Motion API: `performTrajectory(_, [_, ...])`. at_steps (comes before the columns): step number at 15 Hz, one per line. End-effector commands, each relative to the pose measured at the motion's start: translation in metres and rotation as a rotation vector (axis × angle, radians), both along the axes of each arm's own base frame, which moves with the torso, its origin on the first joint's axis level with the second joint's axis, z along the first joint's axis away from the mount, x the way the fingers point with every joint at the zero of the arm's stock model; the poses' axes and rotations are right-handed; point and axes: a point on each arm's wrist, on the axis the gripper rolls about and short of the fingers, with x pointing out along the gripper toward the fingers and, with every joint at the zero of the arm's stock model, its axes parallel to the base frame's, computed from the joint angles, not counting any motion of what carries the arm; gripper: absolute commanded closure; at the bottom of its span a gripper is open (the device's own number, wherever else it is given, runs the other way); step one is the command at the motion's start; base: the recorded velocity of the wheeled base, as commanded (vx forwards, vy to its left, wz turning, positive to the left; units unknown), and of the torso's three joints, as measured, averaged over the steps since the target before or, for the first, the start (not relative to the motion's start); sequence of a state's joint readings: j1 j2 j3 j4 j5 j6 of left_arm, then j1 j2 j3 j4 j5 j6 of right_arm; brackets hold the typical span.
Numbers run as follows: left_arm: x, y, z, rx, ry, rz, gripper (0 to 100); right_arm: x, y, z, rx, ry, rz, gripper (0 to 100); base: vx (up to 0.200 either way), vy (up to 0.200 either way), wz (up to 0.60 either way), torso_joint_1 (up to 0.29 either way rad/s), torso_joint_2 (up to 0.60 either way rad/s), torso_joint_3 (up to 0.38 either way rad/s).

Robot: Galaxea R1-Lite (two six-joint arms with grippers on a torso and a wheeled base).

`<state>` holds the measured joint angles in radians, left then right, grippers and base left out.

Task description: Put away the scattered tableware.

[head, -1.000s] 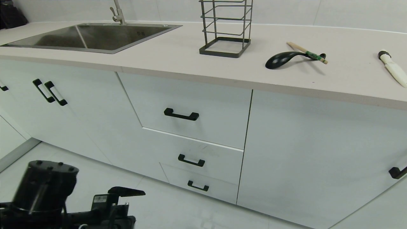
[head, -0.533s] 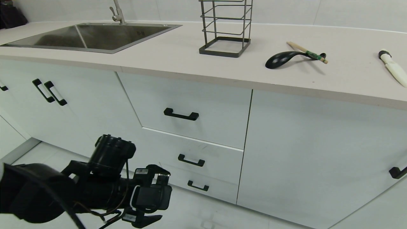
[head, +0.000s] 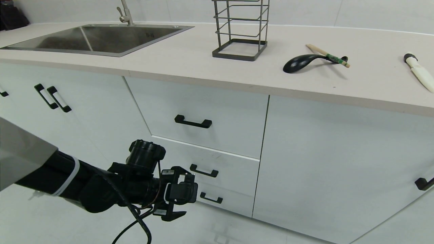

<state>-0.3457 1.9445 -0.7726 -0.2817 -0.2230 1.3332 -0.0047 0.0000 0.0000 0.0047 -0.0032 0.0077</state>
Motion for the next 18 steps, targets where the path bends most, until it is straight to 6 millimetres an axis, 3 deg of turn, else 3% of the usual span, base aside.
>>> performTrajectory(1, [0.008,0.0,-0.009,0.006,0.004,0.016,0,0.0,0.0,0.0,0.0,0.0,0.0,100,0.0,0.0,0.0,0.0,0.0,0.0])
performTrajectory(11, [0.042,-0.012,-0.021,-0.007,-0.031,0.017,0,0.0,0.0,0.0,0.0,0.0,0.0,100,0.0,0.0,0.0,0.0,0.0,0.0])
performTrajectory(18, [0.049,-0.017,-0.03,-0.002,-0.023,0.015,0,0.0,0.0,0.0,0.0,0.0,0.0,100,0.0,0.0,0.0,0.0,0.0,0.0])
